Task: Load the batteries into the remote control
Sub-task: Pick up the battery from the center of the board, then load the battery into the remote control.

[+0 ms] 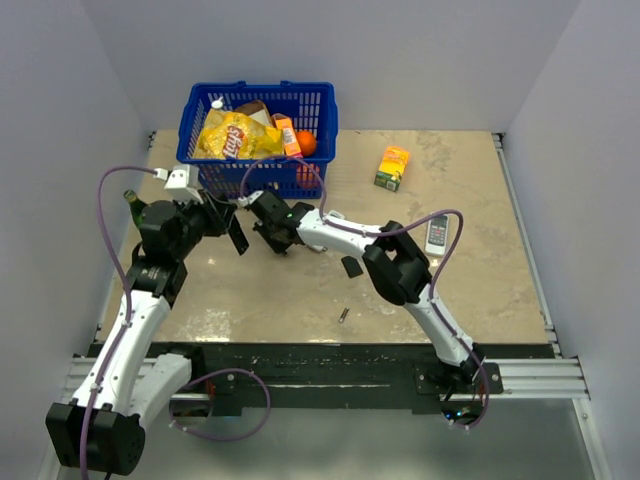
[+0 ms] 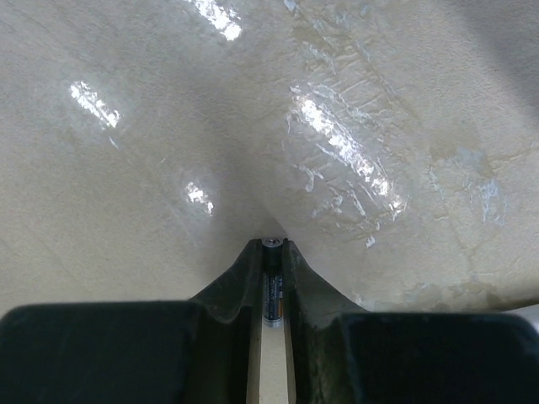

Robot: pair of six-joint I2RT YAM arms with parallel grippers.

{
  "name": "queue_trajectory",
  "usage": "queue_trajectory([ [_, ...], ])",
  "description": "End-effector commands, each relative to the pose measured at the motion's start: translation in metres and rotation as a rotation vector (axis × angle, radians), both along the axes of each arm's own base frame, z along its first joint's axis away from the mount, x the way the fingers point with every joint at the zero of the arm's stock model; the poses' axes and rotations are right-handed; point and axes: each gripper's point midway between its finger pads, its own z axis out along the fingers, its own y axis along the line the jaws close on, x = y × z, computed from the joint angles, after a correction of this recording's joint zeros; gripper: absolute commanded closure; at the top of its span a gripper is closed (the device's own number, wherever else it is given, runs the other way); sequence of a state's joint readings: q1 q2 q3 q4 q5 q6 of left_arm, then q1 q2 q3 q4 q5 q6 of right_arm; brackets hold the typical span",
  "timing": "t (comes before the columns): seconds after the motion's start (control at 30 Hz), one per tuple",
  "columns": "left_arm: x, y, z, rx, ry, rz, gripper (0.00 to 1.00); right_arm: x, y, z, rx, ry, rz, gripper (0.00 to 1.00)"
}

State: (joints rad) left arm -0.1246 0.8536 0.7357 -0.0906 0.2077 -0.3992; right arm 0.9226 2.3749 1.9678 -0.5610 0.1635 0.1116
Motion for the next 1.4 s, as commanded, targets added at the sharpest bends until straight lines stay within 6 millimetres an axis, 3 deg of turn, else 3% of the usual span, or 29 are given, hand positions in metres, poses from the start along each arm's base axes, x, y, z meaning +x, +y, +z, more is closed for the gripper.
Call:
queue_trajectory([
  [0.0,0.000,-0.010,0.015,-0.009,-0.073,-0.066,1.00,-0.020,-0.022,0.000,-0.038,0.062,0.014,1.00],
  [0.03,-0.001,-0.012,0.013,-0.011,-0.068,-0.083,1.00,-0.021,-0.021,0.016,-0.010,0.048,0.015,1.00],
  [0.07,-0.003,-0.014,0.013,-0.015,-0.069,-0.091,1.00,-0.024,-0.024,0.015,-0.004,0.043,0.016,1.00],
  [0.13,-0.002,-0.018,0.022,-0.024,-0.105,-0.115,1.00,-0.029,-0.023,0.033,0.063,0.029,0.019,1.00],
  [0.33,-0.008,-0.031,0.028,-0.063,-0.137,-0.194,1.00,-0.036,-0.021,0.125,0.360,-0.142,-0.016,1.00],
  [0.37,-0.008,-0.034,0.028,-0.070,-0.139,-0.207,1.00,-0.042,-0.026,0.127,0.378,-0.149,-0.021,1.00],
  [0.4,-0.011,-0.039,0.026,-0.088,-0.131,-0.237,1.00,-0.048,-0.025,0.152,0.442,-0.181,-0.018,1.00],
  [0.47,-0.013,-0.044,0.030,-0.107,-0.155,-0.266,1.00,-0.053,-0.025,0.173,0.522,-0.237,-0.023,1.00],
  [0.5,-0.017,-0.048,0.029,-0.123,-0.151,-0.293,1.00,-0.062,-0.026,0.199,0.588,-0.270,-0.015,1.00],
  [0.57,-0.018,-0.052,0.032,-0.140,-0.169,-0.317,1.00,-0.071,-0.023,0.215,0.679,-0.313,0.007,1.00],
  [0.63,-0.022,-0.057,0.033,-0.168,-0.176,-0.352,1.00,-0.084,-0.023,0.261,0.842,-0.389,0.031,1.00],
  [0.67,-0.025,-0.059,0.035,-0.179,-0.180,-0.364,1.00,-0.091,-0.027,0.256,0.867,-0.388,0.036,1.00],
  [0.7,-0.028,-0.062,0.034,-0.202,-0.178,-0.384,1.00,-0.098,-0.026,0.262,0.916,-0.389,0.048,1.00],
  [0.73,-0.029,-0.064,0.033,-0.211,-0.177,-0.394,1.00,-0.104,-0.028,0.289,1.009,-0.440,0.062,1.00],
  [0.77,-0.030,-0.066,0.033,-0.239,-0.164,-0.400,1.00,-0.114,-0.028,0.280,1.016,-0.438,0.078,1.00],
  [0.97,-0.034,-0.076,0.022,-0.319,-0.112,-0.454,1.00,-0.139,-0.026,0.294,1.120,-0.554,0.119,1.00],
  [1.13,-0.035,-0.079,0.019,-0.333,-0.098,-0.477,1.00,-0.142,-0.024,0.298,1.158,-0.603,0.134,1.00],
  [1.37,-0.035,-0.078,0.020,-0.324,-0.107,-0.478,1.00,-0.135,-0.016,0.287,1.139,-0.627,0.108,1.00],
])
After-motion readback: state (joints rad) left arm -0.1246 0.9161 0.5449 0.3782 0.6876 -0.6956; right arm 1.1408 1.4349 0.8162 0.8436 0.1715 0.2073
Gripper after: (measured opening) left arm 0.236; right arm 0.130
